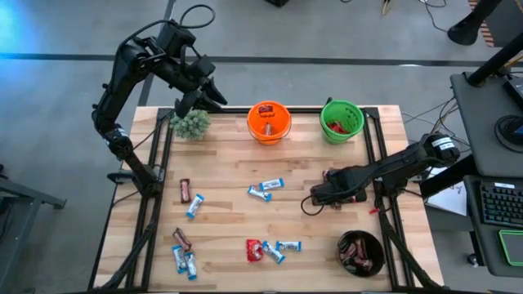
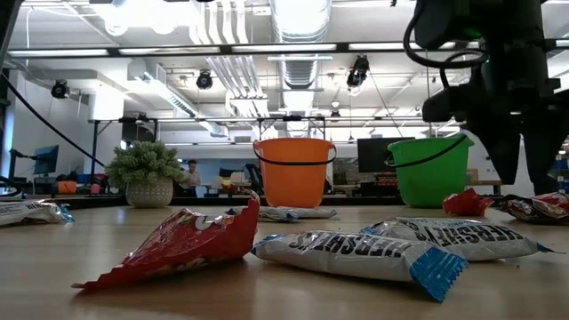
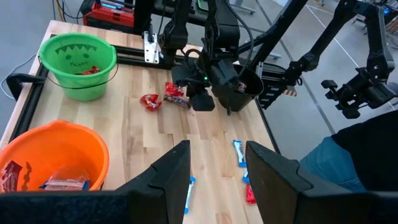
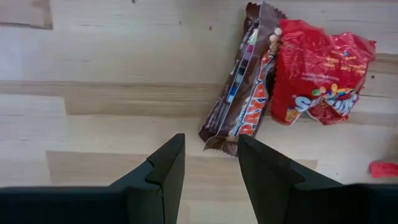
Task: Organize candy in baskets
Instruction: Put the brown chocolate bar into the black bucket
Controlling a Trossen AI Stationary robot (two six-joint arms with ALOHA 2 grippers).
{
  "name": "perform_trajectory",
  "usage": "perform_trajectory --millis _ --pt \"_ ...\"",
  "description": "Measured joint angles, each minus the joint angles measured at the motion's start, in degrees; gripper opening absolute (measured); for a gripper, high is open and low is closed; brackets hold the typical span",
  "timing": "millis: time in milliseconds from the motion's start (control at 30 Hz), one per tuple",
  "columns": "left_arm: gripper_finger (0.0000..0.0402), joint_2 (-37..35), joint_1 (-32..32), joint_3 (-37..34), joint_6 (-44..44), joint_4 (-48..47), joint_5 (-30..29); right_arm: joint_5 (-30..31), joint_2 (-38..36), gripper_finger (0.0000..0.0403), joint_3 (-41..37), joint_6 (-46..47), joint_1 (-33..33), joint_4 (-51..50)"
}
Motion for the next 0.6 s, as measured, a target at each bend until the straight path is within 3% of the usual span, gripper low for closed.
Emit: perform_trajectory --millis 600 --pt "0.0137 0.0 0.0 0.0 -0.5 0.0 0.0 0.0 0.0 0.0141 -4.3 0.0 0.0 0.1"
